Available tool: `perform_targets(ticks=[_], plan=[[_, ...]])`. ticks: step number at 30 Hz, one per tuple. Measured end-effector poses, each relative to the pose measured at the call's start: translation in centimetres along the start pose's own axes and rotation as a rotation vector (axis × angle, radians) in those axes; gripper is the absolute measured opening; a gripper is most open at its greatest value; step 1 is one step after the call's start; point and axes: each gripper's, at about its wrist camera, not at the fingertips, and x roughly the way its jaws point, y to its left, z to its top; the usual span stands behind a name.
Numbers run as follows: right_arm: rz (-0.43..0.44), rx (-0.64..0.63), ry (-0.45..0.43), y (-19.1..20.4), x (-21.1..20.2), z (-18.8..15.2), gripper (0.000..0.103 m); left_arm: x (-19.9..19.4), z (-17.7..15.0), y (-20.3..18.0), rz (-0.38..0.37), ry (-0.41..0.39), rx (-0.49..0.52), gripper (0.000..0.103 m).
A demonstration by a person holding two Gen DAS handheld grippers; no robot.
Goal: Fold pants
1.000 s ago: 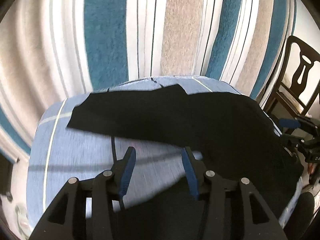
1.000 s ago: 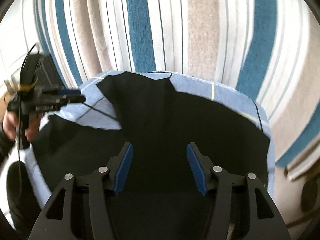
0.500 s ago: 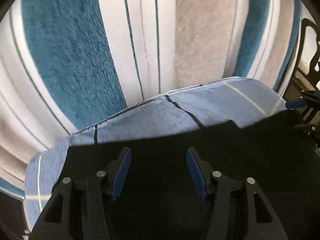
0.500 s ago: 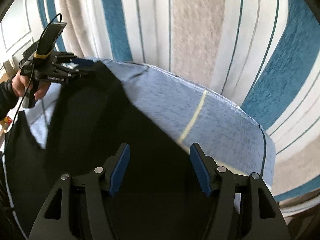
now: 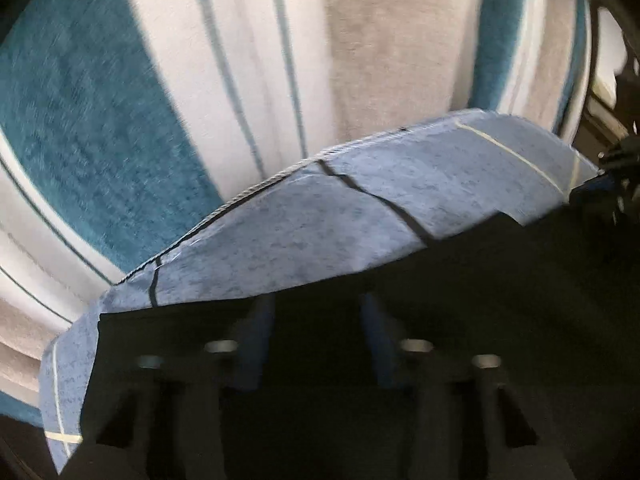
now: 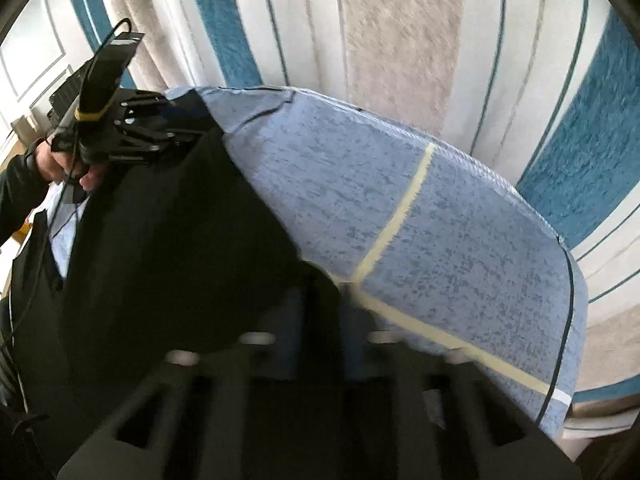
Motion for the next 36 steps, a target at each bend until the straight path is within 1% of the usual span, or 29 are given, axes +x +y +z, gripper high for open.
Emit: perform_targets(ticks=[1,2,3,5,8,10,12,14,16,17,18,19,20,21,23,25,26,27,28,29,30,31,32,33,34,35,36], plan=[[-0.031,-0.024,-0.002,0.8,-0.3,0.0,0.005,-0.1,0.0,-0.8,0.017,0.004,0.025,0.007],[-0.05,-0.044,-0.002,1.3,-0.5,0.1,0.005,-0.3,-0.1,-1.8,0.055,0.008,0.056,0.006],[-0.064,-0.054,-0.007,1.9,-0.9,0.1,0.005,-0.1,0.1,-2.0,0.077,0.009,0.065,0.005],[-0.081,-0.059,-0.035,2.9,-2.5,0.1,0.005,-1.4,0.1,-2.1,0.092,-0.013,0.027,0.005],[-0.093,-0.07,-0.107,4.7,-6.1,-0.2,0.005,-5.3,-0.4,-1.7,0.106,-0.088,-0.037,0.004],[-0.099,-0.069,-0.16,6.2,-9.1,-0.9,0.005,-8.6,-1.1,-1.4,0.109,-0.138,-0.079,0.004],[-0.099,-0.076,-0.204,8.0,-11.8,-2.0,0.005,-12.7,-2.6,-1.3,0.109,-0.198,-0.113,0.004],[-0.086,-0.079,-0.246,10.3,-14.7,-3.9,0.005,-16.5,-4.5,-1.7,0.095,-0.254,-0.149,0.003],[-0.069,-0.074,-0.27,12.7,-16.3,-5.9,0.005,-19.9,-7.2,-1.8,0.077,-0.294,-0.195,0.003],[-0.061,-0.07,-0.276,13.9,-16.5,-6.8,0.005,-21.3,-8.8,-2.1,0.067,-0.311,-0.211,0.003],[-0.042,-0.056,-0.279,15.5,-17.1,-8.6,0.005,-22.8,-10.5,-2.7,0.057,-0.328,-0.225,0.003],[-0.031,-0.047,-0.275,16.6,-17.1,-9.5,0.005,-24.1,-12.1,-3.4,0.046,-0.336,-0.243,0.003],[-0.021,-0.033,-0.269,17.8,-17.1,-11.2,0.005,-24.8,-13.9,-4.1,0.031,-0.338,-0.259,0.003],[-0.01,-0.016,-0.26,18.6,-16.9,-12.5,0.005,-25.2,-15.7,-4.8,0.02,-0.333,-0.274,0.003],[0.039,0.046,-0.222,20.0,-15.8,-15.6,0.005,-25.8,-19.2,-6.4,-0.004,-0.305,-0.304,0.003],[0.072,0.113,-0.158,20.6,-13.6,-18.5,0.005,-24.7,-22.4,-7.6,-0.035,-0.242,-0.353,0.003],[0.071,0.142,-0.122,20.7,-12.5,-19.6,0.005,-23.7,-23.5,-8.0,-0.053,-0.209,-0.378,0.003],[0.061,0.172,-0.08,20.9,-11.5,-20.6,0.007,-23.2,-24.4,-8.3,-0.06,-0.183,-0.398,0.003],[0.054,0.202,-0.054,21.0,-10.8,-21.5,0.013,-22.7,-25.4,-8.6,-0.065,-0.157,-0.419,0.003],[0.046,0.219,-0.064,21.2,-10.9,-21.9,0.018,-22.5,-26.1,-8.8,-0.069,-0.142,-0.437,0.003],[0.039,0.234,-0.094,21.4,-11.3,-22.2,0.021,-22.7,-26.6,-9.0,-0.068,-0.137,-0.452,0.003],[0.038,0.252,-0.12,21.5,-11.9,-22.3,0.03,-22.8,-27.0,-9.0,-0.065,-0.138,-0.463,0.004],[0.035,0.274,-0.146,21.3,-12.4,-22.3,0.043,-23.0,-26.8,-8.8,-0.066,-0.141,-0.473,0.004],[0.023,0.302,-0.174,21.0,-12.9,-22.3,0.049,-23.9,-26.7,-8.9,-0.059,-0.147,-0.478,0.006],[0.014,0.326,-0.193,21.0,-13.3,-22.5,0.053,-24.5,-26.5,-8.8,-0.047,-0.158,-0.485,0.013],[0.011,0.353,-0.214,20.8,-13.8,-22.7,0.053,-24.7,-26.2,-8.6,-0.038,-0.172,-0.491,0.019],[0.013,0.382,-0.238,20.4,-14.0,-22.7,0.053,-25.0,-25.6,-8.5,-0.032,-0.19,-0.491,0.033]])
